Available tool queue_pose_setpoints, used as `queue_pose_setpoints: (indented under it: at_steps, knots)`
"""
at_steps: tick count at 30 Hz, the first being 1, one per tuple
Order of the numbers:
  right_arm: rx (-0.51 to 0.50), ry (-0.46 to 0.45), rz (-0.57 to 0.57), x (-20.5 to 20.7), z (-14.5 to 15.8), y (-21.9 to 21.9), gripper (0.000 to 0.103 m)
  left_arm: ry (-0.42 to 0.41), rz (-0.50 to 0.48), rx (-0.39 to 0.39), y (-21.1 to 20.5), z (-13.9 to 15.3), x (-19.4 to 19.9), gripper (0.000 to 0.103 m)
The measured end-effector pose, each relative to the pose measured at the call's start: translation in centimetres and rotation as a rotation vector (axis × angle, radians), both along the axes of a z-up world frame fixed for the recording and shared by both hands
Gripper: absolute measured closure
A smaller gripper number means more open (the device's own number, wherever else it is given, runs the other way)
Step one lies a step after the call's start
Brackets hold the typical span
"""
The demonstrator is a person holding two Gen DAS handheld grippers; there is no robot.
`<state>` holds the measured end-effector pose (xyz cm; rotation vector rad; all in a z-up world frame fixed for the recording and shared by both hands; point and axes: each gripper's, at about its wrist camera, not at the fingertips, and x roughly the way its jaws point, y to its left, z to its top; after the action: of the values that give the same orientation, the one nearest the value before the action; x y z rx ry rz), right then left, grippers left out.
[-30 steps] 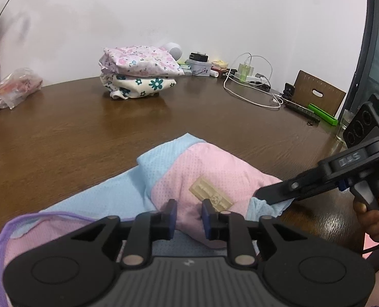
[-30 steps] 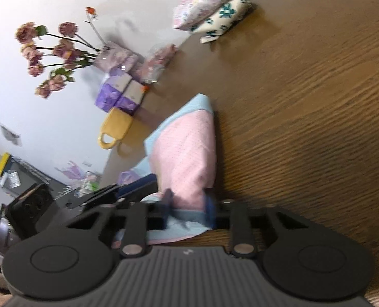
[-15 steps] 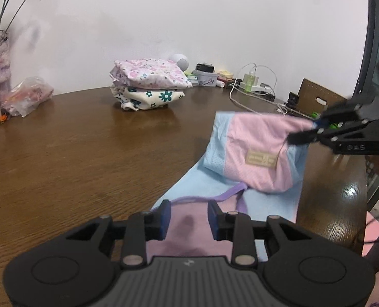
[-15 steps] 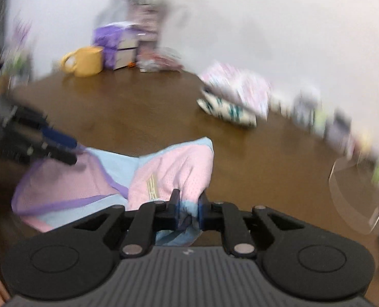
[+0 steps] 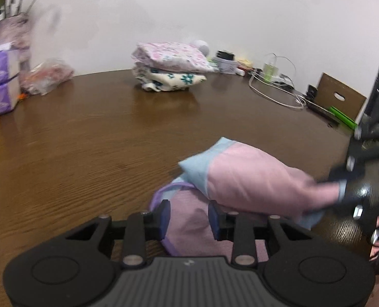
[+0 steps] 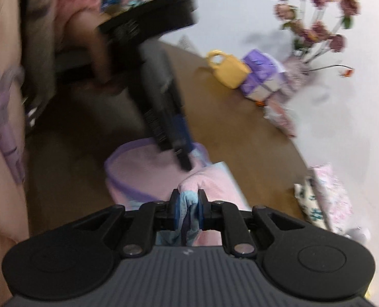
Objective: Fold clothes
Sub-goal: 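Fold the garment end over again with the right gripper toward the left gripper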
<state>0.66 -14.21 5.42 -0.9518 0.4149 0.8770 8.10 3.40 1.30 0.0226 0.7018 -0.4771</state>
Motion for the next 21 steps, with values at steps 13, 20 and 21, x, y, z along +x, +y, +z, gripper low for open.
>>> queue_pose_setpoints:
  at_steps: [13, 20, 21]
  knots:
    - [-0.115, -0.108, -0.112, 0.4, -1.8, -1.0, 0.091, -0.016, 0.012, 0.058, 0.3, -0.3, -1.2, 0.069]
    - [-0.127, -0.107, -0.125, 1.1, -2.0, -1.9, 0.091, -0.019, 0.013, 0.068, 0.2, -0.3, -1.2, 0.069]
    - [-0.127, -0.09, -0.117, 1.1, -2.2, -1.8, 0.09, -0.017, 0.018, 0.067, 0.3, -0.3, -1.1, 0.069]
